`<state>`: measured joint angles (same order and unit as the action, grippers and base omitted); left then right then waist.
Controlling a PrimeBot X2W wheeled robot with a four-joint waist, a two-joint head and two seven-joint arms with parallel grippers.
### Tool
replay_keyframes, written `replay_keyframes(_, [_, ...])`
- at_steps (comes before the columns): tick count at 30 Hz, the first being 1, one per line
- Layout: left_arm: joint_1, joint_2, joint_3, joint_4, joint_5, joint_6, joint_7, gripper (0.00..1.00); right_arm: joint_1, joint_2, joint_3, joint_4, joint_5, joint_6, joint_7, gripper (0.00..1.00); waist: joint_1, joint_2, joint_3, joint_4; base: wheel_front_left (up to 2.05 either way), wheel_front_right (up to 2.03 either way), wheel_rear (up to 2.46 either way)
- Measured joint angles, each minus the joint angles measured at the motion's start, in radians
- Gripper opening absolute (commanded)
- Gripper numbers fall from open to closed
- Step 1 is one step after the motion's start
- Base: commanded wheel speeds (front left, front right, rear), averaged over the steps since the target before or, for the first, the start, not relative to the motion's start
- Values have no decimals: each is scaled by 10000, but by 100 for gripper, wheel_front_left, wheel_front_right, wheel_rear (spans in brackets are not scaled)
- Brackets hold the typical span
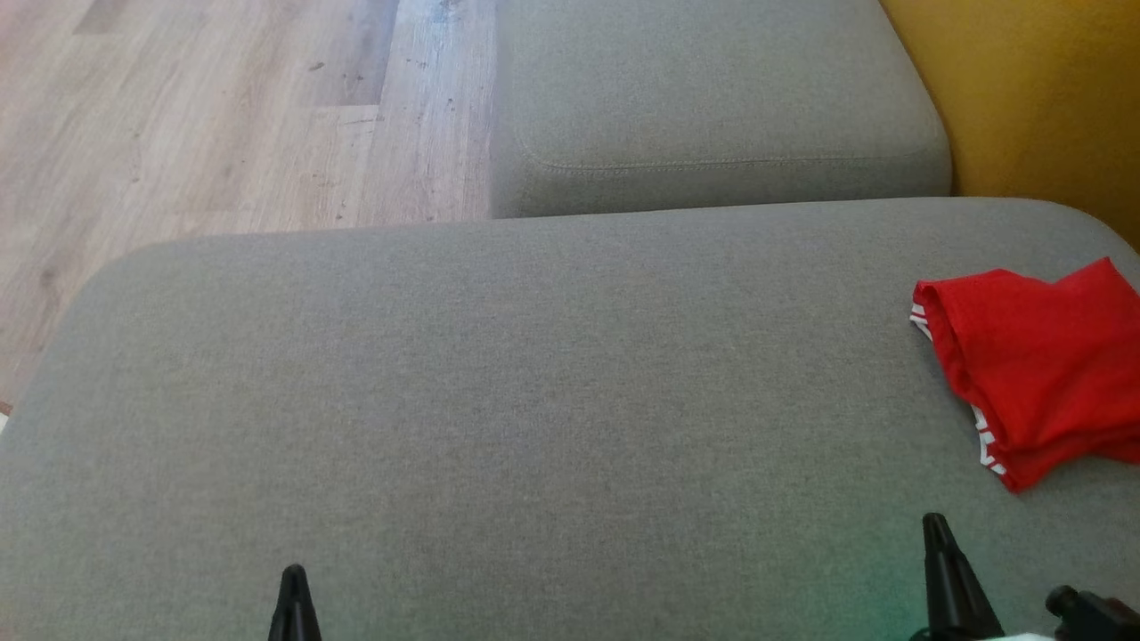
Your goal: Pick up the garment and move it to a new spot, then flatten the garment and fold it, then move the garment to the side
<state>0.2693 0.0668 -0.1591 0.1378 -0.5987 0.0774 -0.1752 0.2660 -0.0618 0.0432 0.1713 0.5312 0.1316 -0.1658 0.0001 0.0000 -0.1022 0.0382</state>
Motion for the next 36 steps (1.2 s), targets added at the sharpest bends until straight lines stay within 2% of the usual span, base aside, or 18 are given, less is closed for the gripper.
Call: replay_keyframes(36, [-1216,35,685,533,-4220,-819,972,0,-1220,-8,-497,399,4464,0,940,0,0,0,426,-154,0,0,0])
